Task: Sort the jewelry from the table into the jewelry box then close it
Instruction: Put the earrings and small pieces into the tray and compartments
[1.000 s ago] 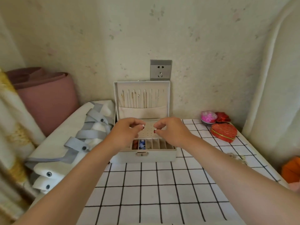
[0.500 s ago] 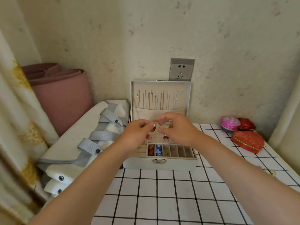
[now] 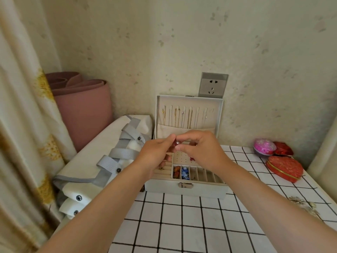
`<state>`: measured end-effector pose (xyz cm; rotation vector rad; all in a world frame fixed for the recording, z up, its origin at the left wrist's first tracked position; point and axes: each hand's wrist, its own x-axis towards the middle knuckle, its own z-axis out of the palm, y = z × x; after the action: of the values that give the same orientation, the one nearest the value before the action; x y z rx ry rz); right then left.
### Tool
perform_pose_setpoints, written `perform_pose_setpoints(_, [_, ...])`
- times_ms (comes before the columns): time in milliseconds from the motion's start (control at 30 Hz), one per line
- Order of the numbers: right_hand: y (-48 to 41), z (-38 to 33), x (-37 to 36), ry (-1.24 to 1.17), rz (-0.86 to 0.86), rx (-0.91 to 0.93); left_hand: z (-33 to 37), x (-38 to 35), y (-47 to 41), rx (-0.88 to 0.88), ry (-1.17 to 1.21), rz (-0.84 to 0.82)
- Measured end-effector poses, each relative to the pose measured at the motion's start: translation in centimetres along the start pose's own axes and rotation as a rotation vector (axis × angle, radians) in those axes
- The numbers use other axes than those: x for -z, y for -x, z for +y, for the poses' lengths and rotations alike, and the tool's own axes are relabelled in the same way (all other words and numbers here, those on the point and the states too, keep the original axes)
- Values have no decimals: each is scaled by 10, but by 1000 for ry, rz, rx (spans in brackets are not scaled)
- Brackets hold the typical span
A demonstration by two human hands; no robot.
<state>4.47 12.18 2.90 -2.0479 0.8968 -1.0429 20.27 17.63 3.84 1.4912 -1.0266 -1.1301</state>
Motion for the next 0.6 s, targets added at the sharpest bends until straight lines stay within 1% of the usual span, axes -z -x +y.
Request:
perform_pose_setpoints(100, [1, -4, -3, -33, 38, 28, 0, 2, 0, -58, -83, 21])
perform_pose_setpoints(200, [0, -2, -5, -35, 61, 43, -3, 6, -2, -103, -163, -10])
perform_pose_setpoints(267, [0, -1, -5, -23, 47, 4, -5, 10, -2, -123, -210, -56])
perform_pose_setpoints(333, [-1, 1, -4, 19, 51, -40, -9, 15, -5, -182, -336, -95])
perform_pose_setpoints(400, [-4, 6, -3, 101, 90, -90, -15, 21, -6, -300, -479, -58])
perform_pose_setpoints(500, [-13, 19, -2, 268, 138, -194, -26, 30, -14, -568, -785, 17])
perform_pose_setpoints(600, [-25, 30, -6, 441, 102, -249, -35, 34, -19, -693, -975, 5])
